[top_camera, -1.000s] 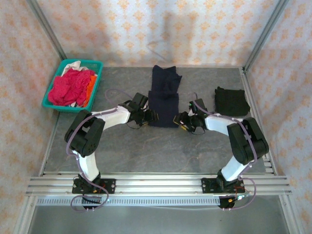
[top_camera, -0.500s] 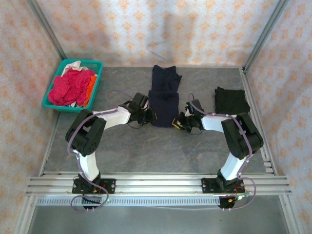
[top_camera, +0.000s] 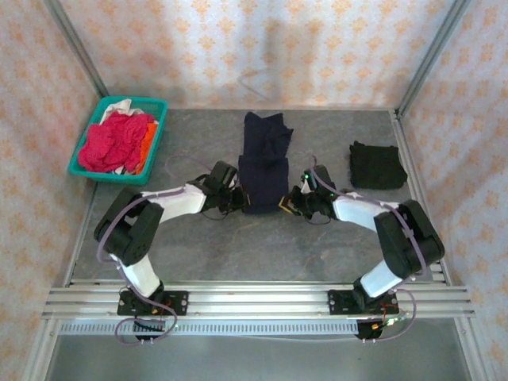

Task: Fold and stack the t-shirts

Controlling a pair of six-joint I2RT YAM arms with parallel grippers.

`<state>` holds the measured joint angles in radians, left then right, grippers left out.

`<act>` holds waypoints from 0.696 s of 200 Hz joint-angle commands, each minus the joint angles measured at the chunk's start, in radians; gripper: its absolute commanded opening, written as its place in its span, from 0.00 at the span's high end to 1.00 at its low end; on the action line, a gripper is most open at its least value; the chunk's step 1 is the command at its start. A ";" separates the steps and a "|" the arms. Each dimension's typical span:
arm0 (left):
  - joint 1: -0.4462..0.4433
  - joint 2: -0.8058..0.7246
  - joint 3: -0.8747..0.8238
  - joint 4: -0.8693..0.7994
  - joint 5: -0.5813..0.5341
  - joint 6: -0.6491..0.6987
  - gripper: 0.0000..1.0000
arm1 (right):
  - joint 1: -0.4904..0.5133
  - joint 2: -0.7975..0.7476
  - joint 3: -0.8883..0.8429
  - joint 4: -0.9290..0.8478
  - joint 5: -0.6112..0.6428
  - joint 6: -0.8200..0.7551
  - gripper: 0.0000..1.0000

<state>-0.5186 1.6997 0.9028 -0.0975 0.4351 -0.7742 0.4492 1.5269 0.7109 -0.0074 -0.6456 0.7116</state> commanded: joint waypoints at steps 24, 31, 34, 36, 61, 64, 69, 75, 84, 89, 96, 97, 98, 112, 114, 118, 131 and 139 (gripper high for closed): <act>-0.082 -0.185 -0.162 -0.141 -0.105 -0.052 1.00 | 0.079 -0.256 -0.181 -0.126 0.072 0.071 1.00; -0.094 -0.214 -0.178 -0.165 -0.113 -0.063 1.00 | 0.094 -0.301 -0.198 -0.151 0.080 0.086 1.00; -0.098 -0.226 -0.184 -0.174 -0.118 -0.068 1.00 | 0.104 -0.321 -0.205 -0.162 0.085 0.093 1.00; -0.103 -0.234 -0.189 -0.180 -0.120 -0.071 1.00 | 0.109 -0.333 -0.209 -0.171 0.087 0.097 1.00; -0.140 -0.339 -0.213 -0.270 -0.133 -0.119 1.00 | 0.162 -0.492 -0.223 -0.292 0.110 0.141 1.00; -0.144 -0.352 -0.211 -0.286 -0.135 -0.123 1.00 | 0.166 -0.515 -0.220 -0.310 0.114 0.143 1.00; -0.150 -0.375 -0.206 -0.316 -0.139 -0.128 1.00 | 0.172 -0.546 -0.213 -0.338 0.120 0.148 1.00; -0.154 -0.402 -0.196 -0.350 -0.145 -0.131 1.00 | 0.175 -0.581 -0.198 -0.373 0.127 0.150 1.00; -0.158 -0.442 -0.175 -0.413 -0.156 -0.130 1.00 | 0.174 -0.626 -0.169 -0.425 0.138 0.147 1.00; -0.159 -0.463 -0.163 -0.445 -0.165 -0.128 1.00 | 0.175 -0.645 -0.148 -0.454 0.146 0.140 1.00; -0.158 -0.486 -0.140 -0.489 -0.181 -0.123 1.00 | 0.176 -0.662 -0.113 -0.491 0.159 0.125 1.00; -0.158 -0.489 -0.136 -0.496 -0.184 -0.121 1.00 | 0.175 -0.663 -0.108 -0.496 0.162 0.122 1.00; -0.158 -0.490 -0.132 -0.502 -0.187 -0.120 1.00 | 0.175 -0.664 -0.104 -0.500 0.164 0.120 1.00; -0.158 -0.505 -0.071 -0.569 -0.212 -0.094 1.00 | 0.176 -0.656 -0.029 -0.545 0.183 0.082 1.00; -0.158 -0.504 -0.061 -0.578 -0.214 -0.090 1.00 | 0.175 -0.652 -0.018 -0.549 0.184 0.078 1.00; -0.158 -0.499 -0.041 -0.590 -0.216 -0.081 1.00 | 0.175 -0.642 0.002 -0.558 0.185 0.064 1.00; -0.157 -0.467 0.034 -0.630 -0.216 -0.053 1.00 | 0.175 -0.591 0.071 -0.585 0.201 0.021 1.00; -0.157 -0.445 0.082 -0.652 -0.222 -0.038 1.00 | 0.174 -0.562 0.113 -0.594 0.212 -0.005 1.00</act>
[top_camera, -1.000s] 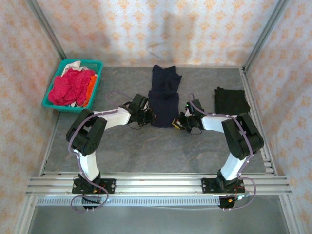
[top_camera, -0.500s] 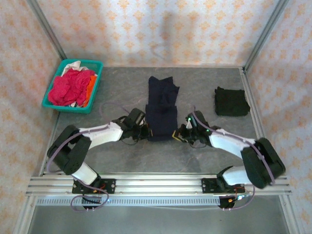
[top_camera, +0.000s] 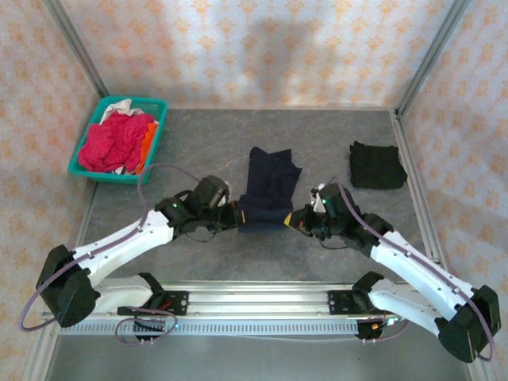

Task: Fold and stack the t-shirts

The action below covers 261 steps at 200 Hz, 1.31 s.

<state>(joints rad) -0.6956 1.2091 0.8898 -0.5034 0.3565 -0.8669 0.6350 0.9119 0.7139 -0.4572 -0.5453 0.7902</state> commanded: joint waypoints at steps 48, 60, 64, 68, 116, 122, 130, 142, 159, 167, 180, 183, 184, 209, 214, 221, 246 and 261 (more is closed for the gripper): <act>0.048 0.146 0.351 -0.294 -0.169 0.127 1.00 | -0.118 0.214 0.326 -0.149 0.097 -0.226 1.00; 0.061 0.173 0.410 -0.296 -0.168 0.146 1.00 | -0.150 0.245 0.369 -0.145 0.088 -0.252 1.00; 0.068 0.183 0.424 -0.296 -0.167 0.150 1.00 | -0.161 0.257 0.381 -0.141 0.081 -0.258 1.00; 0.074 0.195 0.441 -0.296 -0.162 0.153 1.00 | -0.172 0.266 0.395 -0.140 0.074 -0.266 1.00; 0.125 0.389 0.611 -0.333 -0.137 0.198 1.00 | -0.271 0.490 0.551 -0.156 0.003 -0.314 1.00; 0.129 0.413 0.635 -0.340 -0.136 0.205 1.00 | -0.279 0.510 0.570 -0.159 0.002 -0.316 1.00; 0.131 0.440 0.664 -0.346 -0.133 0.216 1.00 | -0.288 0.529 0.592 -0.164 0.006 -0.318 1.00; 0.132 0.465 0.700 -0.361 -0.130 0.227 1.00 | -0.291 0.533 0.612 -0.163 -0.005 -0.325 1.00; 0.132 0.442 0.687 -0.342 -0.122 0.217 1.00 | -0.291 0.498 0.603 -0.162 -0.035 -0.328 1.00; 0.131 0.421 0.669 -0.333 -0.122 0.212 1.00 | -0.291 0.468 0.583 -0.167 -0.034 -0.327 1.00; 0.131 0.384 0.635 -0.326 -0.115 0.203 1.00 | -0.290 0.414 0.540 -0.186 -0.030 -0.328 1.00; 0.129 0.374 0.626 -0.323 -0.112 0.199 1.00 | -0.290 0.400 0.528 -0.192 -0.030 -0.328 1.00; 0.129 0.371 0.624 -0.322 -0.112 0.199 1.00 | -0.289 0.395 0.524 -0.193 -0.031 -0.328 1.00; 0.109 0.280 0.535 -0.296 -0.109 0.188 1.00 | -0.267 0.262 0.414 -0.231 -0.024 -0.319 1.00; 0.105 0.264 0.519 -0.294 -0.109 0.185 1.00 | -0.262 0.225 0.392 -0.242 -0.021 -0.314 1.00; 0.097 0.242 0.495 -0.288 -0.107 0.179 1.00 | -0.255 0.197 0.365 -0.258 -0.014 -0.308 1.00; 0.071 0.205 0.413 -0.280 -0.077 0.163 1.00 | -0.229 0.081 0.273 -0.305 0.001 -0.278 1.00; 0.058 0.203 0.367 -0.271 -0.065 0.154 1.00 | -0.214 0.038 0.214 -0.315 -0.011 -0.255 1.00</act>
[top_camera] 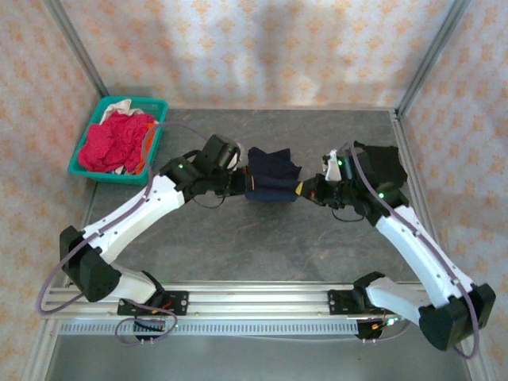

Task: Fold and stack the t-shirts

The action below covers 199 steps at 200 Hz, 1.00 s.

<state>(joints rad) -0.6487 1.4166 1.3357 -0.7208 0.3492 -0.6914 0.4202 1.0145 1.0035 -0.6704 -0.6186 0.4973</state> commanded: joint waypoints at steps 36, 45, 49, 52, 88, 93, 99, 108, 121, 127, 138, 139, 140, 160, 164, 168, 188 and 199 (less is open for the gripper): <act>0.007 -0.003 -0.155 -0.025 -0.041 -0.056 1.00 | 0.046 -0.110 -0.140 -0.117 0.056 0.078 1.00; 0.007 0.003 -0.158 -0.017 -0.039 -0.058 1.00 | 0.046 -0.117 -0.133 -0.117 0.082 0.079 1.00; 0.007 0.007 -0.160 -0.012 -0.041 -0.060 1.00 | 0.046 -0.116 -0.128 -0.116 0.092 0.075 1.00; 0.007 0.009 -0.158 -0.009 -0.043 -0.060 1.00 | 0.046 -0.114 -0.123 -0.113 0.098 0.072 1.00; 0.007 0.085 -0.081 -0.004 -0.059 -0.051 1.00 | 0.025 0.022 -0.006 -0.116 0.156 0.020 1.00; 0.008 0.102 -0.064 -0.010 -0.060 -0.046 1.00 | 0.018 0.047 0.009 -0.114 0.154 0.013 1.00; 0.008 0.123 -0.042 -0.014 -0.064 -0.041 1.00 | 0.004 0.076 0.024 -0.110 0.153 0.002 1.00; 0.012 0.153 -0.014 -0.023 -0.074 -0.031 1.00 | -0.015 0.122 0.054 -0.097 0.155 -0.017 1.00; 0.021 0.188 0.020 -0.023 -0.083 -0.024 1.00 | -0.043 0.182 0.092 -0.082 0.143 -0.043 1.00; 0.028 0.204 0.033 -0.017 -0.082 -0.023 1.00 | -0.056 0.213 0.112 -0.082 0.135 -0.056 1.00; 0.039 0.227 0.062 -0.014 -0.082 -0.019 1.00 | -0.074 0.263 0.150 -0.081 0.133 -0.080 1.00; 0.040 0.229 0.065 -0.014 -0.082 -0.018 1.00 | -0.076 0.267 0.153 -0.082 0.132 -0.083 1.00; 0.041 0.232 0.068 -0.014 -0.083 -0.017 1.00 | -0.078 0.271 0.156 -0.082 0.131 -0.086 1.00; 0.065 0.265 0.121 -0.027 -0.093 -0.001 1.00 | -0.108 0.342 0.214 -0.067 0.105 -0.119 1.00; 0.070 0.271 0.129 -0.028 -0.092 0.002 1.00 | -0.113 0.354 0.224 -0.061 0.096 -0.125 1.00; 0.077 0.278 0.136 -0.028 -0.088 0.004 1.00 | -0.118 0.368 0.233 -0.054 0.087 -0.130 1.00; 0.101 0.316 0.174 -0.028 -0.070 0.019 1.00 | -0.137 0.432 0.281 -0.031 0.066 -0.148 1.00; 0.111 0.339 0.198 -0.029 -0.066 0.027 1.00 | -0.147 0.476 0.309 -0.022 0.055 -0.151 1.00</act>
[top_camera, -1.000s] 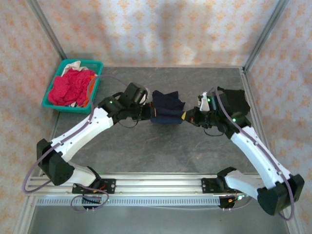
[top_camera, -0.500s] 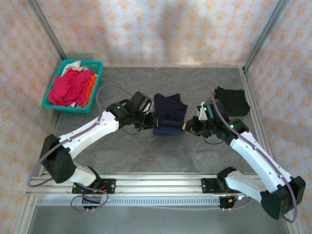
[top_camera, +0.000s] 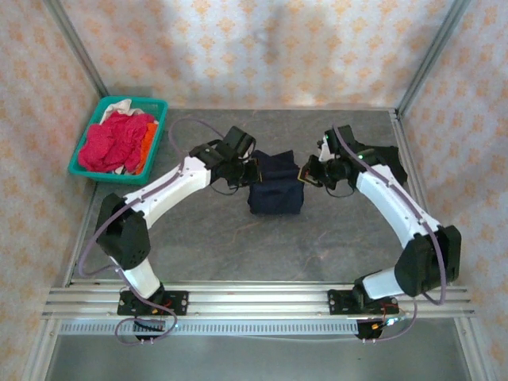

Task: Fold and stack the t-shirts

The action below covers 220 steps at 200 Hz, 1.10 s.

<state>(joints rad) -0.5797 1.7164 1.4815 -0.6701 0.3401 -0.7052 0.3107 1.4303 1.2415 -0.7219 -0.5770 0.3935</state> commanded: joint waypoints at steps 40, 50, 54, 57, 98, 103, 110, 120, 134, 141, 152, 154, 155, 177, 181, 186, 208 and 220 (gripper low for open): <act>0.077 0.144 0.171 -0.086 -0.030 0.062 1.00 | -0.061 0.198 0.178 0.079 -0.018 -0.050 1.00; 0.084 0.172 0.208 -0.088 -0.022 0.068 1.00 | -0.064 0.231 0.204 0.091 -0.018 -0.048 1.00; 0.087 0.183 0.223 -0.091 -0.023 0.072 1.00 | -0.065 0.242 0.213 0.098 -0.017 -0.047 1.00; 0.089 0.187 0.235 -0.092 -0.023 0.075 1.00 | -0.066 0.252 0.221 0.103 -0.017 -0.045 1.00; 0.127 0.334 0.388 -0.098 -0.014 0.099 1.00 | -0.079 0.376 0.312 0.163 0.019 -0.038 1.00; 0.131 0.354 0.408 -0.098 -0.008 0.103 1.00 | -0.080 0.391 0.319 0.175 0.025 -0.039 1.00; 0.137 0.380 0.434 -0.096 -0.005 0.107 1.00 | -0.082 0.415 0.330 0.193 0.032 -0.042 1.00; 0.146 0.422 0.487 -0.105 -0.005 0.108 1.00 | -0.082 0.452 0.346 0.229 0.035 -0.045 1.00; 0.159 0.488 0.554 -0.120 -0.007 0.107 0.92 | -0.086 0.512 0.378 0.269 0.038 -0.039 0.98; 0.164 0.522 0.595 -0.135 -0.003 0.108 0.83 | -0.087 0.548 0.406 0.267 0.041 -0.035 0.95; 0.170 0.563 0.648 -0.142 -0.002 0.107 0.70 | -0.088 0.587 0.444 0.272 0.053 -0.027 0.88; 0.170 0.569 0.655 -0.143 -0.002 0.106 0.68 | -0.087 0.590 0.448 0.275 0.056 -0.026 0.86; 0.171 0.572 0.659 -0.143 -0.002 0.105 0.67 | -0.088 0.594 0.450 0.277 0.057 -0.026 0.85; 0.176 0.621 0.733 -0.154 0.016 0.099 0.45 | -0.088 0.617 0.489 0.308 0.100 -0.013 0.65; 0.176 0.626 0.744 -0.158 0.019 0.100 0.41 | -0.087 0.615 0.494 0.308 0.108 -0.012 0.60; 0.177 0.630 0.756 -0.163 0.022 0.101 0.34 | -0.088 0.609 0.496 0.309 0.119 -0.008 0.53; 0.176 0.591 0.745 -0.145 0.025 0.103 0.13 | -0.088 0.552 0.458 0.354 0.132 0.002 0.37; 0.176 0.550 0.709 -0.122 0.009 0.112 0.02 | -0.088 0.510 0.408 0.391 0.140 0.004 0.34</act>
<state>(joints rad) -0.4034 2.3528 2.1929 -0.7856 0.3557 -0.6044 0.2279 2.0453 1.6855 -0.4240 -0.4870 0.3923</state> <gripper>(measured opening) 0.907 0.630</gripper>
